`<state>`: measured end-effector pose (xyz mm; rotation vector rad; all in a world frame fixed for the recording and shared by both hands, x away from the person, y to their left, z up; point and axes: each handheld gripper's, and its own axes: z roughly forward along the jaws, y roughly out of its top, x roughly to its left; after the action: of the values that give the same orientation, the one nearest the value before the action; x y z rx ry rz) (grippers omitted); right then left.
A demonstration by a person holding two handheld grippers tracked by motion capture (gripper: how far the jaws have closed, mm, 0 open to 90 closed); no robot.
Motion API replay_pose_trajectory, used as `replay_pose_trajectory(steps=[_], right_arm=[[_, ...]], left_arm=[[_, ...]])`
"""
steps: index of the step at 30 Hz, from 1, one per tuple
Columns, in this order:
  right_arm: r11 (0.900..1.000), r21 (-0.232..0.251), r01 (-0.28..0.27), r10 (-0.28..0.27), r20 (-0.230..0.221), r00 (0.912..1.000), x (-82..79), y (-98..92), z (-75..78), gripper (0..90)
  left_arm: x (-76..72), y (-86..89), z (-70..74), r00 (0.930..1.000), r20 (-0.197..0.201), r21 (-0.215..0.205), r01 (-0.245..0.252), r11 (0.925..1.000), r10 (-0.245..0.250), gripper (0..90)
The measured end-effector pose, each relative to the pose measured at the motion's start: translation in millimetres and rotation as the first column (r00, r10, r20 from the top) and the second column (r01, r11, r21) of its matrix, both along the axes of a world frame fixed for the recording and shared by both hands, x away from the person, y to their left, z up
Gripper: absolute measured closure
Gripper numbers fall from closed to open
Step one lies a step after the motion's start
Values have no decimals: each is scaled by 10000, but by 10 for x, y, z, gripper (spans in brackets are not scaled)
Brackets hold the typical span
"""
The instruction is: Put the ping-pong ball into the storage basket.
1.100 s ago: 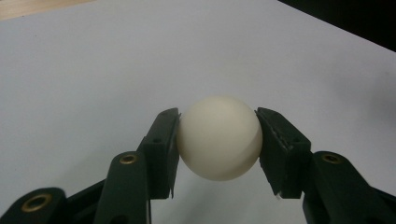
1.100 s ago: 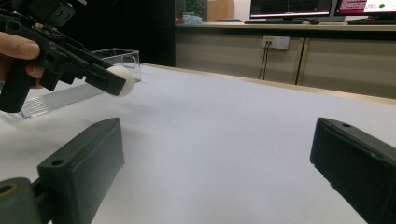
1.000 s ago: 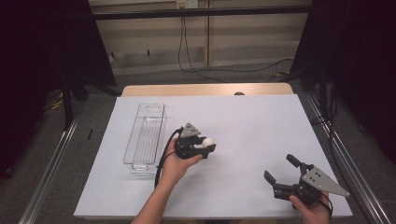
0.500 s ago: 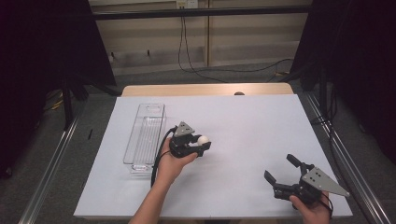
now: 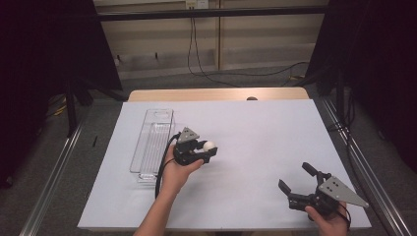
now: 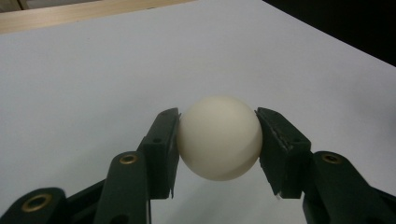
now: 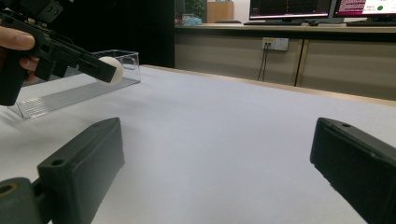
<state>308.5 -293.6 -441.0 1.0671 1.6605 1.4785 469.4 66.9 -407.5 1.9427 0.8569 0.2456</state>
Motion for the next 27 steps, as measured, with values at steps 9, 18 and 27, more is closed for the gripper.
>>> replay_pose_trajectory(steps=[9, 18, 27], right_arm=[[10000, 3, -10, 10, -17, 10000, 4, 6, -4, 23], [10000, -52, -56, 56, -15, 10000, 6, 7, -5, 23], [10000, -58, -50, 50, -18, 10000, 10, 7, -5, 23]], left_arm=[[17, 54, 12, 9996, -78, -33, -262, 9997, 262, 512], [35, 121, 37, 9990, -240, 136, -377, 9992, 380, 512], [43, 181, 69, 9969, -354, 177, -694, 9974, 700, 512]])
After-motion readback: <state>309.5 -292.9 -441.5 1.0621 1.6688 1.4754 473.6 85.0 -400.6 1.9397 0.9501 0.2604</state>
